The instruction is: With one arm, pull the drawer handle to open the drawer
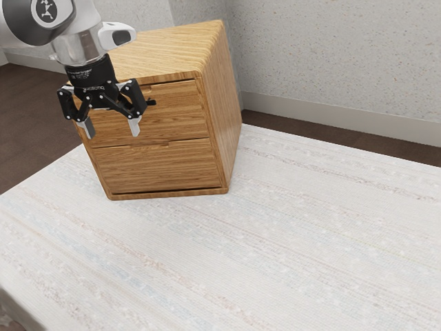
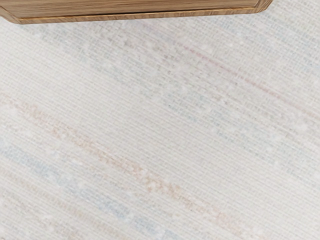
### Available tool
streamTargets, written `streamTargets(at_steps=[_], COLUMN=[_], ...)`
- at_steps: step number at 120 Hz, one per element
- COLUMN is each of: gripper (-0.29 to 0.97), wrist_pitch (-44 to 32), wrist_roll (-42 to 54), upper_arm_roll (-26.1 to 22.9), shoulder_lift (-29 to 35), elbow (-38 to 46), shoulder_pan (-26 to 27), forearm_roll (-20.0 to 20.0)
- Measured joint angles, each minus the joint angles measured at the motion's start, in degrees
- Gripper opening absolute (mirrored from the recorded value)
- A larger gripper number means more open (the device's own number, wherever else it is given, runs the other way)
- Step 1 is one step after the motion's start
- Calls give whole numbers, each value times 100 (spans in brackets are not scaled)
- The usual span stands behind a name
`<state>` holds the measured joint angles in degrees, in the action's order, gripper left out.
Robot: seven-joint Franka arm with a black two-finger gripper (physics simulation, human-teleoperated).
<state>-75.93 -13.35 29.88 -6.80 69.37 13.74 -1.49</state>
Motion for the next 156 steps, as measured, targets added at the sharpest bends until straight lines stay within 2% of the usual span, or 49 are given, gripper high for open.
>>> streamTargets(at_steps=[14, 26, 35, 68, 82, 93, 102, 122, 148, 156], gripper=[68, 68, 68, 68, 68, 68, 68, 68, 68, 68], wrist_pitch=[7, 78, 118, 109, 46, -227, -375, -624, -809, -874], wrist_roll=[-3, -13, -14, -16, -24, -33, -41, 5, 64, 81], upper_arm_roll=[7, -17, -29, 248, 243, 53, -311, -1002, -1322, -1651], shoulder_lift=[14, 540, 832, 785, 689, 1288, 1722, 2124, 2164, 2146], elbow=[-51, -1021, -1273, -1302, -1000, 175, 808, 1130, 1209, 1308], shoulder_pan=[7, 134, 195, 206, 271, 543, 445, 474, 467, 346], forearm_roll=[-4, -11, -25, -41, -20, 3, 201, 717, 930, 1040])
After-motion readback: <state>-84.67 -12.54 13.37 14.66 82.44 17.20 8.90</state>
